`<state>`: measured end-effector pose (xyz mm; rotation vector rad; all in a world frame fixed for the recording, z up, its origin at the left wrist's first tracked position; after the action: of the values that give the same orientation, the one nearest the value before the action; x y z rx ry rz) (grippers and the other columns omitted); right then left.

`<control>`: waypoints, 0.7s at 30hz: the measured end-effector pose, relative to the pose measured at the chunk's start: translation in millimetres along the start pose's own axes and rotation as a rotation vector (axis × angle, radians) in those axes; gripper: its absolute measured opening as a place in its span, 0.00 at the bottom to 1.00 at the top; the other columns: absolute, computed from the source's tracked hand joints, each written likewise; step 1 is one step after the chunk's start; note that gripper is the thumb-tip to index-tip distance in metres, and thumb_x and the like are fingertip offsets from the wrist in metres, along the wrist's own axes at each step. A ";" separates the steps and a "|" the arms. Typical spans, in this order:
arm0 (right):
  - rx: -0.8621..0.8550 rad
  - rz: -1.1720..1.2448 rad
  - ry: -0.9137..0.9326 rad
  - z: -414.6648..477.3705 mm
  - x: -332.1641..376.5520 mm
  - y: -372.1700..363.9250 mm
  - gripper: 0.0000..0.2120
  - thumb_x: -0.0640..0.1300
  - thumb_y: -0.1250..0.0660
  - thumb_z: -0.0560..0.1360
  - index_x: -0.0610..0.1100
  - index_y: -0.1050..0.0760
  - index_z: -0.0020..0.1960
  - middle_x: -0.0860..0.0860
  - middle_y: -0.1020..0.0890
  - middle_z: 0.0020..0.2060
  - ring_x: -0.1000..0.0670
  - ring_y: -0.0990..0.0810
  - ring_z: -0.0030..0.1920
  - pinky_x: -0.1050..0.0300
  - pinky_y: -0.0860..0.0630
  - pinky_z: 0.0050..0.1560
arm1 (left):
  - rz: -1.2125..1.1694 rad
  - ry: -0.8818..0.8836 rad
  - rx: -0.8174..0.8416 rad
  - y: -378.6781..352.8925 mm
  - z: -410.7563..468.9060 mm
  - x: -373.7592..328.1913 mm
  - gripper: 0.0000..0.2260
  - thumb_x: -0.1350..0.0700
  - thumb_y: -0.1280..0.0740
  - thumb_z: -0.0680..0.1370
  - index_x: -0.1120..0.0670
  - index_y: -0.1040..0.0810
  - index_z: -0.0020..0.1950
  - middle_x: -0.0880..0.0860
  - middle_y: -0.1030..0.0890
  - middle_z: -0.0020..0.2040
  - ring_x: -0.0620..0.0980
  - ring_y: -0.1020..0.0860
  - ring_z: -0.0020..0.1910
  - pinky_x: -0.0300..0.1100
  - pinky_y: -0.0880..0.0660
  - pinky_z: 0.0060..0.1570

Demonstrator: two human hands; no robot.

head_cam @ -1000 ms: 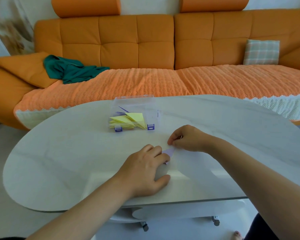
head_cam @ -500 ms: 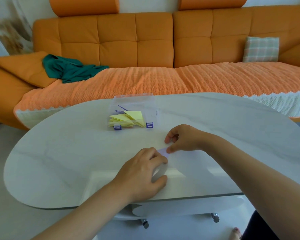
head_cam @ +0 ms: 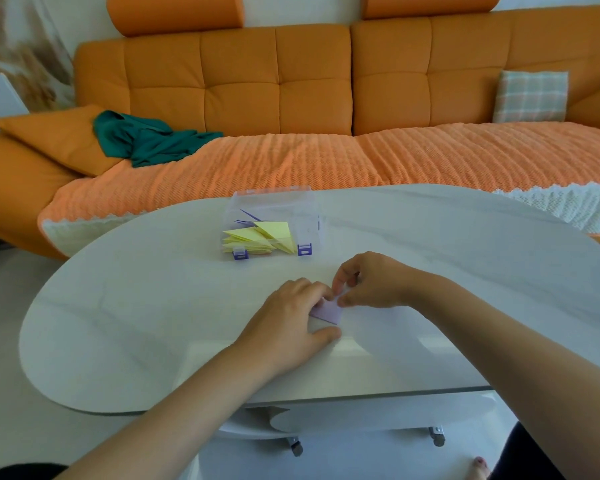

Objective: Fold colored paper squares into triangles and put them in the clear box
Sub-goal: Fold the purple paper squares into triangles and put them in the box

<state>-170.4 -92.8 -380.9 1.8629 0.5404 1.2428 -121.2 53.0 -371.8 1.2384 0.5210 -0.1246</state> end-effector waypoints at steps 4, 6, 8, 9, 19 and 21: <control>0.006 -0.040 0.025 -3.7 1.7 -1.4 0.06 0.51 0.26 0.70 0.62 0.19 0.44 0.58 0.22 0.46 0.58 0.22 0.45 0.65 0.28 0.41 | -0.003 0.015 -0.024 0.1 11.3 2.1 0.14 0.46 0.28 0.73 0.49 0.20 0.56 0.46 0.22 0.52 0.47 0.28 0.54 0.43 0.28 0.53; 0.004 -0.067 0.049 -5.0 2.2 -1.2 0.06 0.52 0.27 0.71 0.61 0.19 0.47 0.59 0.23 0.47 0.59 0.23 0.46 0.65 0.29 0.41 | 0.095 -0.054 -0.026 2.7 13.3 -2.0 0.11 0.45 0.31 0.75 0.49 0.19 0.54 0.46 0.20 0.49 0.49 0.26 0.50 0.44 0.26 0.49; 0.003 -0.090 0.087 -7.5 3.8 -0.3 0.06 0.55 0.28 0.72 0.61 0.20 0.49 0.58 0.24 0.49 0.59 0.24 0.47 0.64 0.29 0.43 | 0.246 -0.150 -0.013 3.3 13.8 -8.1 0.12 0.44 0.37 0.79 0.48 0.18 0.51 0.46 0.19 0.47 0.49 0.25 0.46 0.45 0.26 0.44; 0.004 -0.092 0.105 -9.1 4.7 0.7 0.06 0.57 0.28 0.72 0.62 0.20 0.49 0.59 0.25 0.50 0.59 0.24 0.47 0.64 0.30 0.44 | 0.299 -0.185 -0.013 3.6 14.3 -10.3 0.13 0.45 0.39 0.80 0.49 0.17 0.49 0.46 0.18 0.45 0.50 0.25 0.44 0.45 0.26 0.42; 0.008 -0.050 0.267 -16.4 19.8 -3.0 0.10 0.61 0.24 0.67 0.67 0.20 0.47 0.63 0.26 0.50 0.65 0.27 0.50 0.69 0.33 0.46 | 0.141 -0.182 0.023 6.8 13.0 2.4 0.11 0.45 0.32 0.76 0.51 0.15 0.46 0.44 0.19 0.46 0.45 0.25 0.47 0.42 0.26 0.44; 0.004 -0.054 0.263 -16.4 18.3 -1.9 0.12 0.59 0.22 0.66 0.66 0.20 0.48 0.63 0.26 0.51 0.65 0.27 0.50 0.71 0.32 0.45 | 0.108 -0.182 0.035 6.5 11.1 5.4 0.16 0.40 0.30 0.73 0.51 0.16 0.50 0.44 0.19 0.49 0.45 0.25 0.51 0.42 0.25 0.48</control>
<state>-177.4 -72.2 -369.4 1.6864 0.7299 1.4610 -110.5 46.0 -366.1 1.2727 0.2943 -0.1539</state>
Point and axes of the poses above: each hand's wrist, its own z-axis towards the middle knuckle, its own y-axis out of the back of the hand, x = y × z, the point moved 8 cm from there along z, towards the middle knuckle
